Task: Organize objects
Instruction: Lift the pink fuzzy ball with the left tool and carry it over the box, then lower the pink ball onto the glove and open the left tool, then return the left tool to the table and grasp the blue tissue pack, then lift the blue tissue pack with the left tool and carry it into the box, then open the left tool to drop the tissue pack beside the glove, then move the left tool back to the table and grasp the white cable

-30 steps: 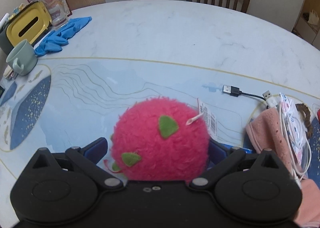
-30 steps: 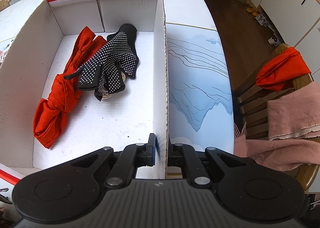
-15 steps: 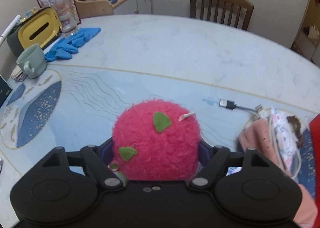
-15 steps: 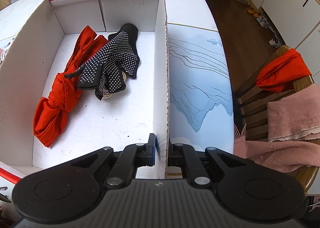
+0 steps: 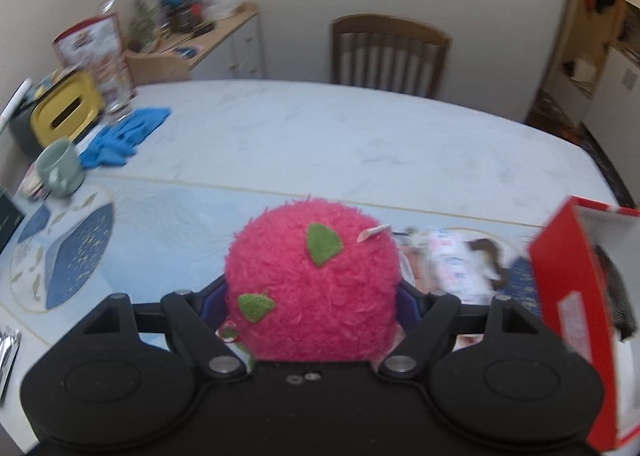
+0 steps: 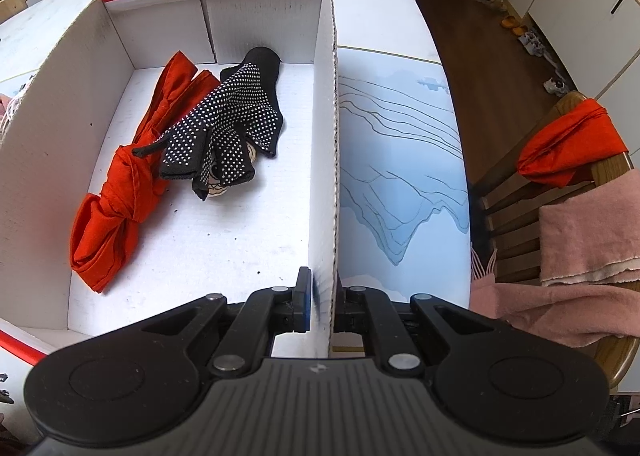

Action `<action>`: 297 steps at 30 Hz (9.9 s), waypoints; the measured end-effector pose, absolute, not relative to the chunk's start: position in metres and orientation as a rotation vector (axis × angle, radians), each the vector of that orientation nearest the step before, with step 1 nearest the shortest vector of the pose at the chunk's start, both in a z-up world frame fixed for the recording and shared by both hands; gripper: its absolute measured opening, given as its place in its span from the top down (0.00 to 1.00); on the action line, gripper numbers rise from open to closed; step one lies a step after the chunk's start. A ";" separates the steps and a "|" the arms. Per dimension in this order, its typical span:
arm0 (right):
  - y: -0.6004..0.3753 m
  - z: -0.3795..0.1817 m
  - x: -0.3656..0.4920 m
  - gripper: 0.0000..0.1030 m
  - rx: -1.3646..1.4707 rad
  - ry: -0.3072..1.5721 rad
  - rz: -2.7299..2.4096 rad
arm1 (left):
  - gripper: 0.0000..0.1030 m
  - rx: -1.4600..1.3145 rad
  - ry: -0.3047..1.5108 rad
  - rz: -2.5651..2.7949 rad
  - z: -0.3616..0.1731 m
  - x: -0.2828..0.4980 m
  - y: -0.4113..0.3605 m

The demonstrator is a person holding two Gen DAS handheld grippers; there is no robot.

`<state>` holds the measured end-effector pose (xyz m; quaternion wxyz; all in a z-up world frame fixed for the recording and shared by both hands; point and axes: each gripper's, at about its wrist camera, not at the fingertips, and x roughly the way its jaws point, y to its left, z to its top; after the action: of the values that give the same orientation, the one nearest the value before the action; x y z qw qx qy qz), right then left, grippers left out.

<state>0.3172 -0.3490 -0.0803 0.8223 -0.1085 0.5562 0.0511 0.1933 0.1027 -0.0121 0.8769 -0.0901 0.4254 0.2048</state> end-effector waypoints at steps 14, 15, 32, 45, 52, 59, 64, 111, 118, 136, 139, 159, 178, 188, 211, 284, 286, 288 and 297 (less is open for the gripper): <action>-0.353 -0.081 0.316 0.94 -0.216 1.168 0.133 | 0.24 -0.066 0.842 0.099 0.020 0.223 -0.020; -0.353 -0.081 0.316 0.94 -0.215 1.167 0.135 | 0.24 -0.062 0.839 0.079 0.021 0.226 -0.028; -0.357 -0.080 0.316 0.94 -0.198 1.152 0.163 | 0.24 0.105 0.871 -0.134 0.001 0.291 -0.162; -0.358 -0.081 0.316 0.94 -0.217 1.146 0.186 | 0.24 0.214 0.934 -0.191 -0.044 0.345 -0.207; -0.357 -0.081 0.316 0.94 -0.237 1.143 0.194 | 0.24 0.270 0.968 -0.168 -0.065 0.366 -0.216; -0.357 -0.081 0.316 0.94 -0.248 1.143 0.195 | 0.24 0.303 1.004 -0.180 -0.081 0.381 -0.225; -0.359 -0.080 0.317 0.94 -0.239 1.147 0.193 | 0.24 0.313 1.048 -0.189 -0.097 0.386 -0.226; -0.354 -0.068 0.316 0.96 -0.234 1.124 0.153 | 0.11 0.030 0.801 0.004 -0.002 0.274 -0.098; -0.353 -0.068 0.316 0.96 -0.235 1.124 0.144 | 0.09 -0.011 0.792 0.142 0.002 0.240 -0.039; -0.363 -0.065 0.310 0.95 -0.222 1.145 0.103 | 0.01 -0.015 0.921 0.388 -0.055 0.203 0.086; -0.363 -0.065 0.310 0.95 -0.221 1.147 0.100 | 0.01 -0.013 0.967 0.396 -0.078 0.203 0.096; -0.360 -0.063 0.311 0.94 -0.226 1.162 0.068 | 0.04 -0.098 1.063 0.353 -0.133 0.212 0.121; -0.363 -0.065 0.309 0.94 -0.218 1.157 0.074 | 0.53 -0.195 1.031 0.381 -0.111 0.201 0.121; -0.364 -0.065 0.308 0.94 -0.209 1.147 0.075 | 0.53 -0.164 0.999 0.336 -0.065 0.200 0.083; -0.371 -0.064 0.307 0.95 -0.176 1.134 0.111 | 0.53 -0.021 0.886 -0.031 0.001 0.240 -0.085; -0.377 -0.066 0.304 0.96 -0.170 1.135 0.150 | 0.26 0.212 1.092 -0.403 -0.087 0.288 -0.219; -0.378 -0.066 0.304 0.96 -0.170 1.136 0.148 | 0.26 0.189 1.069 -0.391 -0.079 0.284 -0.213; -0.377 -0.066 0.304 0.96 -0.172 1.136 0.147 | 0.26 0.163 1.045 -0.380 -0.069 0.280 -0.207; -0.376 -0.067 0.305 0.96 -0.168 1.145 0.140 | 0.18 0.092 0.946 -0.249 -0.032 0.262 -0.163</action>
<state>0.3047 -0.3757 -0.0667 0.8349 -0.0793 0.5406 0.0663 0.2624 -0.1631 -0.0322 0.8816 0.0441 0.4544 -0.1195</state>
